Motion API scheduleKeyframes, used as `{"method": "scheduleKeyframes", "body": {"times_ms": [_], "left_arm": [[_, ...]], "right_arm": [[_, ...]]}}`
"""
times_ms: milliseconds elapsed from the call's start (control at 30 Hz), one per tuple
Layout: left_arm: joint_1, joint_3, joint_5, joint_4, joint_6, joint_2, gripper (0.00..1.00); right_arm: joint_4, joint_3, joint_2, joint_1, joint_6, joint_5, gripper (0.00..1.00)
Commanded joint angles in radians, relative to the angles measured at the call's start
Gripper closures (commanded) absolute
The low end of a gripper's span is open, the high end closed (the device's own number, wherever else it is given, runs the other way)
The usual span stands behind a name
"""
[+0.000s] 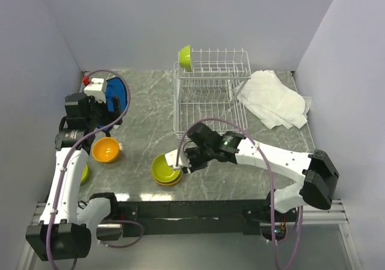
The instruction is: Load the bowls into the dish rack
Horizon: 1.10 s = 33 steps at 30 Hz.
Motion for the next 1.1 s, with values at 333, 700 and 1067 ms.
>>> {"method": "scheduleKeyframes", "body": {"times_ms": [333, 700, 1067], "left_arm": [[-0.029, -0.059, -0.078, -0.015, 0.002, -0.108, 0.03], [-0.048, -0.088, -0.107, 0.002, -0.006, -0.122, 0.03], [-0.052, -0.099, -0.132, 0.003, -0.006, -0.127, 0.03]], "right_arm": [[0.196, 0.072, 0.129, 0.183, 0.155, 0.065, 0.6], [0.162, 0.132, 0.217, 0.22, 0.158, 0.07, 0.57], [0.17, 0.128, 0.24, 0.235, 0.173, 0.076, 0.54]]}}
